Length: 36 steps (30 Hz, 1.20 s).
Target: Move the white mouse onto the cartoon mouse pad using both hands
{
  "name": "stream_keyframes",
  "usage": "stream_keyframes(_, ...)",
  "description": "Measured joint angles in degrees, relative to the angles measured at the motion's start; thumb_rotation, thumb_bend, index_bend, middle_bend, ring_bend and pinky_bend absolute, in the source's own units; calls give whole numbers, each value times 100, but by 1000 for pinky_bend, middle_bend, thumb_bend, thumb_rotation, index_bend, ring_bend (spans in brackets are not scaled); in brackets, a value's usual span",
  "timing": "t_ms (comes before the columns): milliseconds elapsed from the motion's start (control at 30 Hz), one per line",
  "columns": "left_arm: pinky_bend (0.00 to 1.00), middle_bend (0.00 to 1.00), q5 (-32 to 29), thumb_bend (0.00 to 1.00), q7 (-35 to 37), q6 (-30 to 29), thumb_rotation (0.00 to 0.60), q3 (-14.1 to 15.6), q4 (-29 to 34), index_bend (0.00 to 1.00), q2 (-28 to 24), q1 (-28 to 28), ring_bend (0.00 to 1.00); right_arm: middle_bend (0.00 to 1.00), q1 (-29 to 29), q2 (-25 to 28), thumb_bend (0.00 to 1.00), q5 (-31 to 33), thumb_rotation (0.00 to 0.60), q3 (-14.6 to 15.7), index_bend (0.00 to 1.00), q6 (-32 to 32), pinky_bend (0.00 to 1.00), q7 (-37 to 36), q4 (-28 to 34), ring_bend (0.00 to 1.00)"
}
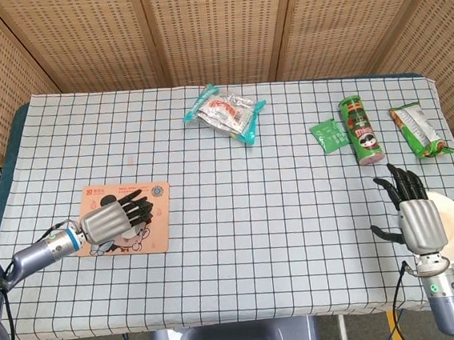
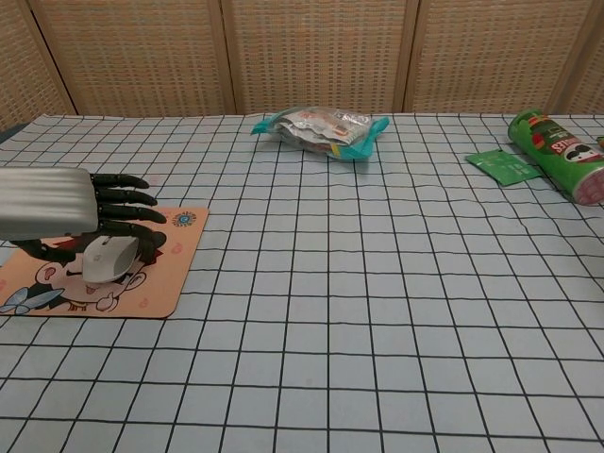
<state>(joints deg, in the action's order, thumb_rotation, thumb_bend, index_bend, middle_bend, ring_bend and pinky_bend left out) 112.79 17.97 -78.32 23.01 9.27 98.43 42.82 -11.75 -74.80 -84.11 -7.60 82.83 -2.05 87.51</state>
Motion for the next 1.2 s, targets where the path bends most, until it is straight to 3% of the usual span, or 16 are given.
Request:
stream_keyframes(333,0,0,-166,264,19,-422,600,-160,73,0,-317,-90,0,0,11,37,168,-123,600,43,215,50,0,-88,71,0)
stream_keyframes(500,0,0,-586,244,129,-891,600,-589,493,27,-383,-276,0,0,-4,97,168,-128,600,99,215,-66,0,-65,106,0)
stream_keyframes(633,0,0,-865,227,172,-1147,600,-856,1240,39,-471,-476,0,0,-23,169,168,-100,600,159,215,-220,0,-7,174,0)
stream_keyframes(833,0,0,-1229,217,-455,-1286,600,-1105,3354,26,-874,-826,0,0,-58,235,168,-56,600,241,208,-409,0,213,231,0)
stream_keyframes(1067,0,0,-1978,193,-2132,-1298,600,-1305,6785,0,-1469,-1495,0,0,-89,326,168,17,600,360,122,-644,0,655,301,0)
stream_keyframes(1200,0,0,-2525,190,-3195,-1361,600,-1401,8267,0,-1706,-2016,0,0,-83,314,168,69,600,384,60,-661,0,928,349,0)
